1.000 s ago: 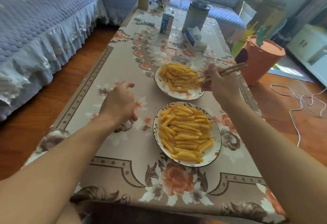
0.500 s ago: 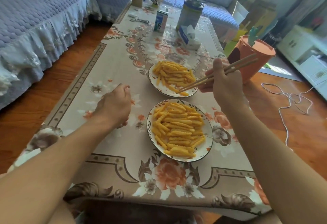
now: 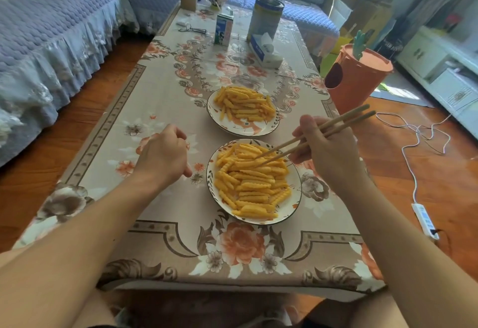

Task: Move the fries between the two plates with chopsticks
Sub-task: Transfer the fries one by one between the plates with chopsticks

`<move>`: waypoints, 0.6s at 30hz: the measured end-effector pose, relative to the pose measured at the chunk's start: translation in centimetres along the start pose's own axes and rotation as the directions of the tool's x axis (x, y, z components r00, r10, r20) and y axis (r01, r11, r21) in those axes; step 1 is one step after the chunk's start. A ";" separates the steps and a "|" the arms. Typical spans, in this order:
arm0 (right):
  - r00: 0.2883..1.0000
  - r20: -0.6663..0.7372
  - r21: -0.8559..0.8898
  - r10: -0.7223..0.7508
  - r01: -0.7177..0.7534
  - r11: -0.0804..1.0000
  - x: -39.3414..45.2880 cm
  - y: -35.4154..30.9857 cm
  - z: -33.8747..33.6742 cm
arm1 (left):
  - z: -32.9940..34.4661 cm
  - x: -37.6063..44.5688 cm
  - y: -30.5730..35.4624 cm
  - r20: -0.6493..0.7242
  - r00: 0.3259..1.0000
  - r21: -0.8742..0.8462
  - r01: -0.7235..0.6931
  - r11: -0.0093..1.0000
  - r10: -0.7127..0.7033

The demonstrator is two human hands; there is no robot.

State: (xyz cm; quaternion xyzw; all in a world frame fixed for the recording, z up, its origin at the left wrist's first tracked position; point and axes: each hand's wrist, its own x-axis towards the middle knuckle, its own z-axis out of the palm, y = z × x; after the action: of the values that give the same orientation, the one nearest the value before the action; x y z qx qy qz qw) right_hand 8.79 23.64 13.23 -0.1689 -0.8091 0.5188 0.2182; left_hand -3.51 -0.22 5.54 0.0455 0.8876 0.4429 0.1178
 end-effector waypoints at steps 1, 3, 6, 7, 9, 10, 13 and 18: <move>1.000 -0.010 -0.003 -0.009 0.009 1.000 -0.1 0.1 -0.2 | 0.0 0.0 -0.1 0.005 1.000 0.006 0.003 1.000 -0.003; 0.998 -0.056 0.006 -0.026 0.026 1.000 0.0 0.1 -0.7 | 0.0 0.1 -0.3 0.005 1.000 0.018 0.005 1.000 -0.005; 0.992 -0.120 0.013 -0.048 0.050 0.999 0.8 0.1 -1.0 | -0.1 0.5 -0.5 -0.013 1.000 0.058 -0.025 0.998 0.025; 0.991 -0.130 0.016 -0.043 0.046 0.999 1.4 0.2 -0.9 | 0.0 0.5 -0.5 -0.021 0.999 0.091 -0.040 0.995 0.042; 0.990 -0.140 0.034 -0.020 0.025 0.999 2.8 0.5 -0.5 | 0.0 0.7 -0.9 -0.043 0.996 0.166 -0.076 0.983 0.084; 0.990 -0.139 0.046 -0.007 0.013 0.999 3.7 0.7 -0.1 | 0.1 0.9 -1.3 -0.058 0.992 0.198 -0.096 0.976 0.109; 0.993 -0.122 0.043 -0.007 0.012 0.999 6.5 1.2 1.4 | 0.2 1.4 -2.4 -0.124 0.973 0.273 -0.156 0.949 0.195; 0.993 -0.100 -0.138 -0.057 0.043 0.990 10.4 2.4 4.0 | 0.7 2.2 -2.5 -0.022 0.970 0.517 -0.195 0.834 0.240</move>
State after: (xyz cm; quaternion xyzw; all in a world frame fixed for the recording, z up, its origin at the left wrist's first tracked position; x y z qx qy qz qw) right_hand -2.02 26.69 11.39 -0.1900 -0.8340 0.4475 0.2610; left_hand -5.43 -0.77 2.72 0.1566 0.9663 0.2038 0.0121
